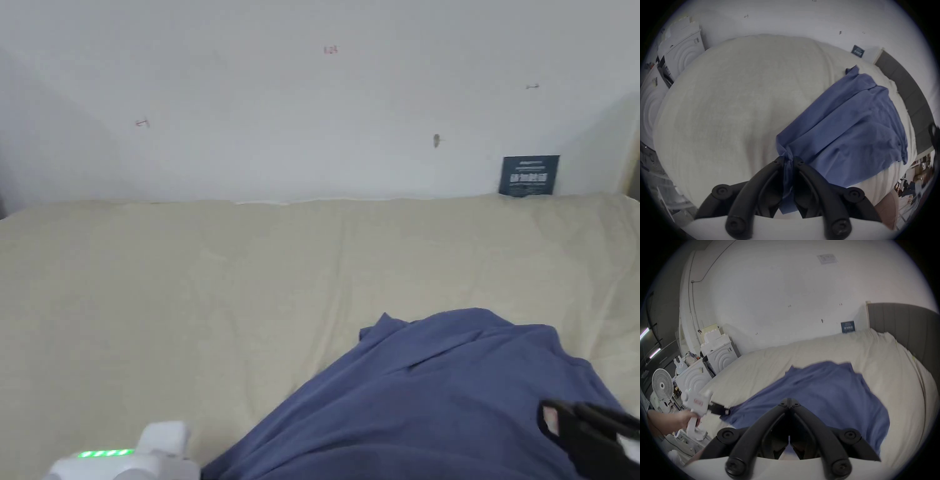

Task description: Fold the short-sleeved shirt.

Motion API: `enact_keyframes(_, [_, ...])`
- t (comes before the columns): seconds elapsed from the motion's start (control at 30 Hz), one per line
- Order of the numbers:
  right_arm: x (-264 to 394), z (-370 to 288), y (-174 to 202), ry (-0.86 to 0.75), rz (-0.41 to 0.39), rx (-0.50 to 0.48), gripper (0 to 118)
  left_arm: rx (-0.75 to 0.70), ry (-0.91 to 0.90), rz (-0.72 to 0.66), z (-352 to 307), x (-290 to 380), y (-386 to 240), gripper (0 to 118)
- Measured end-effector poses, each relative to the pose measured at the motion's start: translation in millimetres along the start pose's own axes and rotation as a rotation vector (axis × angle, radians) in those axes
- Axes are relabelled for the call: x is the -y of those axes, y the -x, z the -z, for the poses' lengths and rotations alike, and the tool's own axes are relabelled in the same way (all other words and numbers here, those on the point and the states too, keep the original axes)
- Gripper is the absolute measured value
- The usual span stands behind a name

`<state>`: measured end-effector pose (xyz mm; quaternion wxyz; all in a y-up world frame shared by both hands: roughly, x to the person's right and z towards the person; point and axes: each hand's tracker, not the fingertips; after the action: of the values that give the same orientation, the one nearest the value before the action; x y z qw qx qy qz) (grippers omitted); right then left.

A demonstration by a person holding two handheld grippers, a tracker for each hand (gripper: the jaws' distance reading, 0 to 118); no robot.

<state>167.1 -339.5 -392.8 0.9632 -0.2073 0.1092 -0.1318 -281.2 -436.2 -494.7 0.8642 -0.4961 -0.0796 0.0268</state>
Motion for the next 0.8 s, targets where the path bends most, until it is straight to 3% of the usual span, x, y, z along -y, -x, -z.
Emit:
enact_keyframes(0.1, [-57.9,59.6,-32.1,0.048,-0.014,0.012,0,0.136,-0.083,-0.059,-0.7,4.7,14.1,11])
enact_keyframes(0.2, [-109.1,138.0,-60.6,0.225,0.049,-0.005,0,0.164,-0.136,-0.084,-2.2,9.2,20.8,11])
enact_keyframes(0.27, [-133.2,196.2,-77.4,0.36,0.069,-0.078,0,0.169,-0.148,-0.098,-1.7,12.0,24.0,11])
enact_keyframes(0.3, [-143.3,222.1,-80.8,0.397,0.03,-0.07,0,0.164,-0.157,-0.116,-0.5,12.6,25.5,11])
enact_keyframes(0.37, [-155.7,265.3,-80.1,0.44,-0.091,0.047,2,0.187,-0.14,-0.16,4.1,11.7,27.7,11])
enact_keyframes(0.4, [-159.6,287.1,-80.8,0.458,-0.144,0.081,17,0.201,-0.126,-0.179,7.9,11.5,29.8,11])
enact_keyframes(0.43, [-159.4,306.5,-79.7,0.48,-0.19,0.096,64,0.209,-0.113,-0.194,11.6,11.6,31.9,11])
enact_keyframes(0.47, [-159.1,326.2,-82.3,0.528,-0.219,0.113,100,0.211,-0.12,-0.21,13.7,12.4,33.5,11])
enact_keyframes(0.5, [-156.4,342.3,-84.9,0.589,-0.236,0.132,117,0.215,-0.127,-0.223,15.0,13.5,34.7,11])
enact_keyframes(0.57, [-149.1,367.3,-89.0,0.638,-0.271,0.127,111,0.224,-0.128,-0.235,18.2,14.0,36.4,11])
enact_keyframes(0.8, [-112.5,422.8,-117.2,0.84,-0.284,0.269,110,0.236,-0.12,-0.261,26.0,17.3,42.2,11])
